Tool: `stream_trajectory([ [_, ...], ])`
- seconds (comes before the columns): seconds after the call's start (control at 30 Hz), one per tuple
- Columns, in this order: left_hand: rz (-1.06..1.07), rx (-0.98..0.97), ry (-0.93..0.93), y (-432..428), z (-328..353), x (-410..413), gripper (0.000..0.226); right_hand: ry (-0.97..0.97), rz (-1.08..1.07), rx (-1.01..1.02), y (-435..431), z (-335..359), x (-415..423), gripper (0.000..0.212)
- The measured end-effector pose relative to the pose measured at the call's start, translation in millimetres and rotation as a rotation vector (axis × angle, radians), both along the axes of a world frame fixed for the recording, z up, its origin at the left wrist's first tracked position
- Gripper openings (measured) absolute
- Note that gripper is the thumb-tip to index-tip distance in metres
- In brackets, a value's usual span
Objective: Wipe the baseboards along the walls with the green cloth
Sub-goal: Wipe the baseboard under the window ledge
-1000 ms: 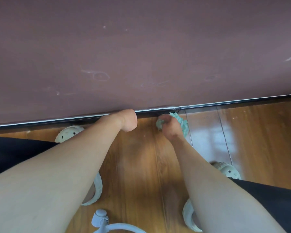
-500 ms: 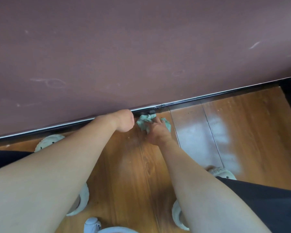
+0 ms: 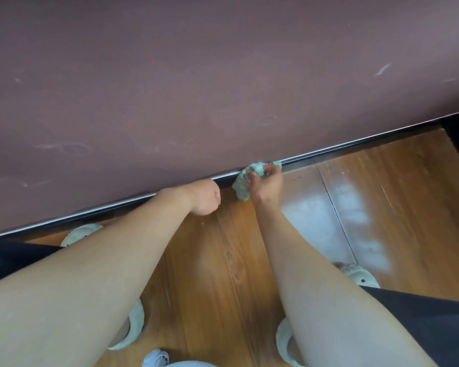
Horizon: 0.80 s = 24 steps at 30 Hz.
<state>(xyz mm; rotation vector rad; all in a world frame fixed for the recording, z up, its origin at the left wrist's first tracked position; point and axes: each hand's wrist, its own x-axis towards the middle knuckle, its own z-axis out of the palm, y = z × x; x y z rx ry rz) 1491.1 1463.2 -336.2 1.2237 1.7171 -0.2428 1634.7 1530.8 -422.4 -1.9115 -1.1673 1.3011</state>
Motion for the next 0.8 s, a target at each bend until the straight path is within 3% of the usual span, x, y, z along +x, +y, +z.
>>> stream_trajectory([
  [0.17,0.071,0.025,0.020,-6.9,2.6,-20.1,0.026,-0.185,0.204,-0.011,-11.7,8.4,-17.1,0.027],
  [0.27,0.084,0.014,0.036,-12.2,3.3,-22.6,0.029,-0.113,0.305,-0.085,-18.8,10.5,-28.4,0.021],
  [0.37,0.049,0.001,0.012,-13.6,1.8,-15.8,0.030,-0.165,0.270,-0.023,-10.0,11.0,-20.5,0.015],
  [0.53,0.019,0.036,-0.010,-12.5,-2.9,-14.4,0.023,-0.216,0.015,0.010,8.8,13.1,2.3,0.017],
  [0.8,0.059,0.026,-0.002,-17.7,-3.0,-21.3,0.031,-0.066,0.297,-0.117,-17.6,4.2,-31.9,0.019],
])
